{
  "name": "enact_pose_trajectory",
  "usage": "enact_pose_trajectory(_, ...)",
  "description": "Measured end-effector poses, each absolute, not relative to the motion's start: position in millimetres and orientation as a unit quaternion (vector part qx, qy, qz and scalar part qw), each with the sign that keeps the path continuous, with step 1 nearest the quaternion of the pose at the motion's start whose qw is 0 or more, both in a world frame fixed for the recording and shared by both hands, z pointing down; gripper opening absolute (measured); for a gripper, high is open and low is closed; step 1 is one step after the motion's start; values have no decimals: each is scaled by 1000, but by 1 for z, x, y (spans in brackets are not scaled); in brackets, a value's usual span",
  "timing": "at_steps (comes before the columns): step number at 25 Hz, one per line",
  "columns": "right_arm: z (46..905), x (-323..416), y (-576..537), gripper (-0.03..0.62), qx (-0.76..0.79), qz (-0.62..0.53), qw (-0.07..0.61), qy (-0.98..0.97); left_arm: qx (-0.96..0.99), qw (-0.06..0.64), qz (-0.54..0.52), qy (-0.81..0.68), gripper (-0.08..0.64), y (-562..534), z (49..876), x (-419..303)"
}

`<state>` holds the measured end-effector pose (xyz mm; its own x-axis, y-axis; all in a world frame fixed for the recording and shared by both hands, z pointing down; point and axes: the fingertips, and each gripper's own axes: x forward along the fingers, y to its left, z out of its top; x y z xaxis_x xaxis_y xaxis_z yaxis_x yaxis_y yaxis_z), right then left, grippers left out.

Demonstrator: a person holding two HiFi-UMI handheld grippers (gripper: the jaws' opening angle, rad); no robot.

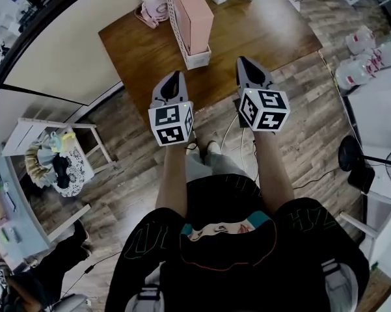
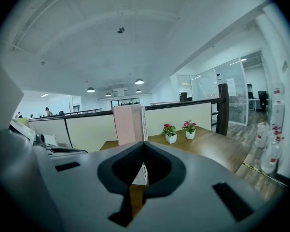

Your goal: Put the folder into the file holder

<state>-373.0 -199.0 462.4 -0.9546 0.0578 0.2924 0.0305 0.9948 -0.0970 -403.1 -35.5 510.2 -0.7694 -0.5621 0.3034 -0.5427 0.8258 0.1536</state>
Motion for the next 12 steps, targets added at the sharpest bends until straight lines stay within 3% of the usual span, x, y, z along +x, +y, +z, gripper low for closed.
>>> enact_pose_trajectory(12,454,-365,-203,2,-60,-5,110,-992,290,122,-42,-948,-3,-49,481,-393)
